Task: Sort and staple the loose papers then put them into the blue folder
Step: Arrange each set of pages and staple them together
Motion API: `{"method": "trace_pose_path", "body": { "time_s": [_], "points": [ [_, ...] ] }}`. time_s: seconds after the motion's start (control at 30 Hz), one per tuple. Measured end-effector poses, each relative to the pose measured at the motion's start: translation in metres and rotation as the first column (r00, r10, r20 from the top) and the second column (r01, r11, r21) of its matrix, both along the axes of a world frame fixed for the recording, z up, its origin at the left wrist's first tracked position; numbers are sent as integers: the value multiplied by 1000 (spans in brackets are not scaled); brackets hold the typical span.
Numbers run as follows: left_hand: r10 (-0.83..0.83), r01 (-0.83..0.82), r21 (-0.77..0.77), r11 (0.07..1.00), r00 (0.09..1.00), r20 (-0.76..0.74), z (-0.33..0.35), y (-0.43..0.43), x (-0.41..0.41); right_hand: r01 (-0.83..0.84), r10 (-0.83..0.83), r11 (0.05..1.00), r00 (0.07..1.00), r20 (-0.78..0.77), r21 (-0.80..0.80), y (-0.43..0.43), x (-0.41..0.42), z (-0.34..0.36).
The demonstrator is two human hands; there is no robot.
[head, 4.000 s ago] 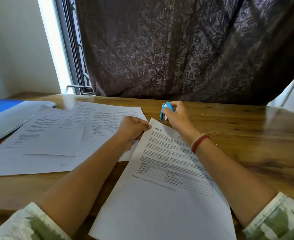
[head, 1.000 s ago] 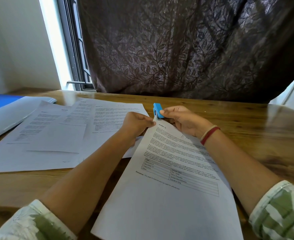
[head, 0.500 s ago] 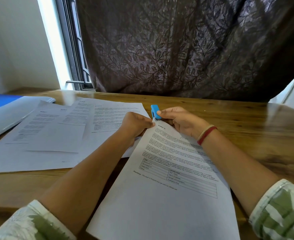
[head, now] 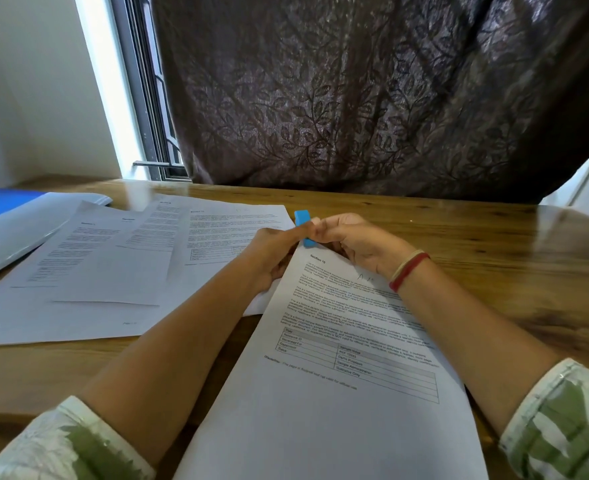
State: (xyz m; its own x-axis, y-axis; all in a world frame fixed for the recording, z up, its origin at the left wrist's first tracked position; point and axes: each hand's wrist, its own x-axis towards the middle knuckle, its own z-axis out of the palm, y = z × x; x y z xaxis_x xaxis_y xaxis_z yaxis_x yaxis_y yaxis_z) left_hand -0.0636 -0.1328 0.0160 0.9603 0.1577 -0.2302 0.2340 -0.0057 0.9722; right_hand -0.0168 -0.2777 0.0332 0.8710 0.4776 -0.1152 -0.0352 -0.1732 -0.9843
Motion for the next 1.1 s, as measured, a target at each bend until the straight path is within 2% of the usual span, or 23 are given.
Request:
{"method": "trace_pose_path", "body": {
  "time_s": [0.13, 0.33, 0.47, 0.67, 0.8, 0.93, 1.1],
  "points": [
    [40, -40, -11, 999, 999, 25, -1, -2, -1, -35, 36, 999, 999, 32, -24, 2, -3, -1],
    [51, -51, -16, 999, 998, 23, -4, -1, 2, -2, 11, 994, 996, 87, -113, 7, -2, -4],
    [60, -60, -12, 998, 998, 15, -3, 1, 3, 23, -14, 997, 993, 117, -79, 13, -1, -12],
    [-18, 18, 6, 1000, 1000, -1, -2, 3, 5, 30, -29, 998, 999, -16, 59, 2, -2, -8],
    [-79, 74, -92, 993, 995, -55, -3, 7, 6, 130, -112, 981, 986, -127, 144, 2, 0, -8],
    [-28, 27, -6, 1000, 996, -79, 0, 3, 4, 199, -156, 956, 967, -199, 216, -1, 5, -8],
    [5, -5, -5, 1000, 995, -104, 0, 3, 4, 231, -178, 946, 957, -229, 226, -2, 10, -10]
  ]
}}
